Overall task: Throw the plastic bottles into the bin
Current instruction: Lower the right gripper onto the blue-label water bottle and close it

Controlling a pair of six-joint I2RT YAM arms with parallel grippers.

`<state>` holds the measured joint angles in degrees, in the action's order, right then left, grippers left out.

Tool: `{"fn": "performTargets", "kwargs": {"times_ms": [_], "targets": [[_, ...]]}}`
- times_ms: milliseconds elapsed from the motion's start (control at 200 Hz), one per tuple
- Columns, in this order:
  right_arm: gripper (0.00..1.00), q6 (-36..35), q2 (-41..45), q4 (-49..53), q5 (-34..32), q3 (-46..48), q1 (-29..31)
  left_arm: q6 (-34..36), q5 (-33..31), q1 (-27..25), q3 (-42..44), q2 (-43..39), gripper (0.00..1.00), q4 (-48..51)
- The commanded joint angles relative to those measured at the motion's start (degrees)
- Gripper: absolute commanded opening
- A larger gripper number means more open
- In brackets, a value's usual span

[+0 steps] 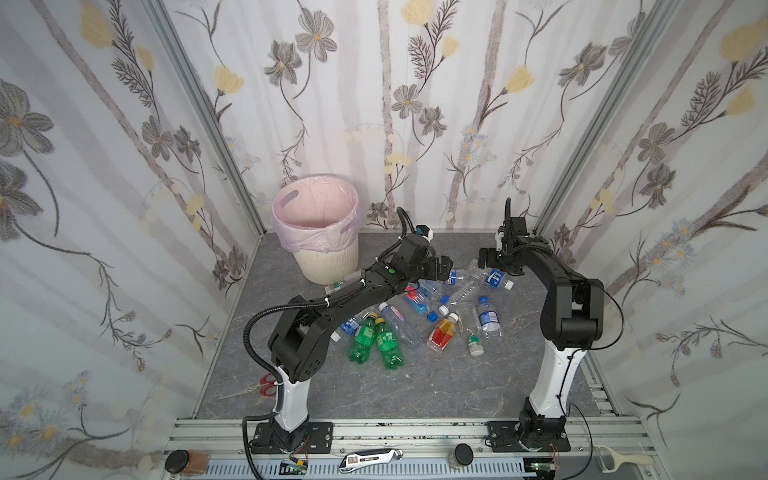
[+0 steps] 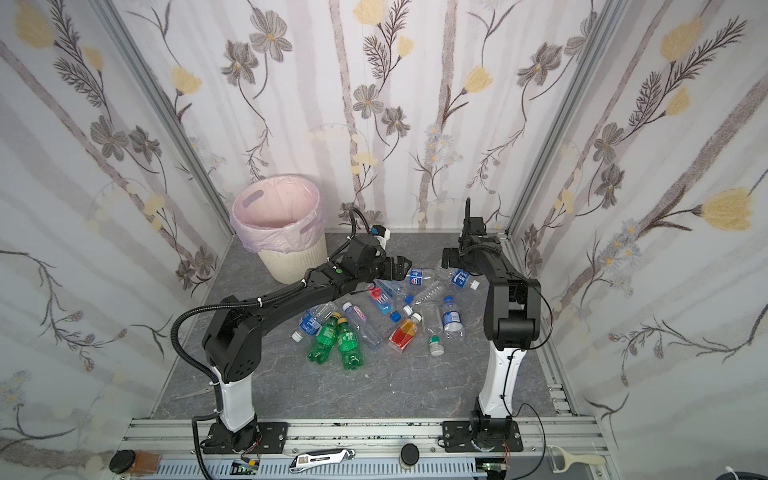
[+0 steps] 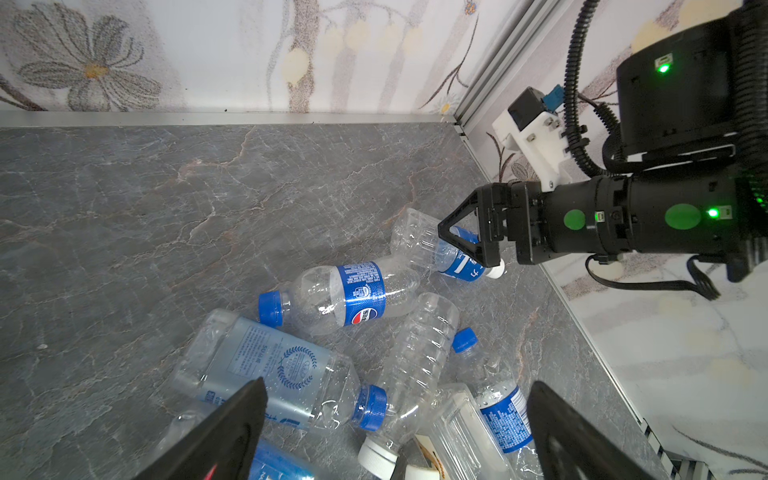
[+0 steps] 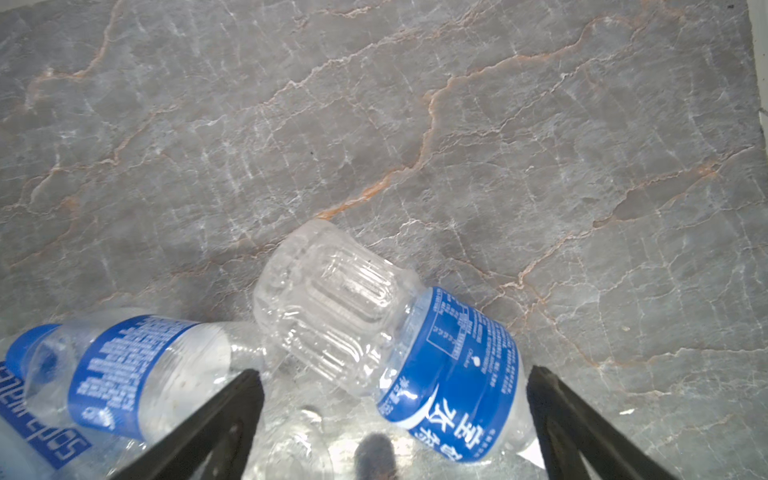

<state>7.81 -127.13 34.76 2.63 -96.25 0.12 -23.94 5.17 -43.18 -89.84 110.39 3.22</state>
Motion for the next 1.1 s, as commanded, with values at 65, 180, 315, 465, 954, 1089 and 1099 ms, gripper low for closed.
{"fn": "performTargets", "kwargs": {"times_ms": [65,180,315,465,954,1089,1099], "targets": [[1.00,-1.8,-2.1,0.0,2.6,-1.7,-0.6,0.2,-0.3,0.0,0.7,-0.8,1.00,-1.4],[1.00,-2.6,-2.6,0.0,3.8,-1.6,-0.9,0.1,-0.1,0.1,0.7,-0.6,1.00,-1.4],[1.00,-2.5,-2.7,0.0,6.2,-1.3,-1.2,-0.1,0.0,0.1,0.7,-0.5,1.00,-1.3],[1.00,-2.1,-2.1,-0.3,6.8,0.1,-1.2,-0.4,0.1,0.1,0.7,-0.3,1.00,-1.3],[0.99,-0.7,-1.4,-1.9,4.0,2.0,-1.1,-0.7,0.4,0.2,1.4,-0.4,1.00,-1.3],[0.96,-0.2,-2.4,-1.7,4.2,1.1,-0.9,-0.7,0.2,0.2,1.4,-0.4,1.00,-1.2],[0.96,-0.1,-2.5,-1.7,4.1,1.0,-0.8,-0.7,0.1,0.2,1.4,-0.4,1.00,-1.3]]}}
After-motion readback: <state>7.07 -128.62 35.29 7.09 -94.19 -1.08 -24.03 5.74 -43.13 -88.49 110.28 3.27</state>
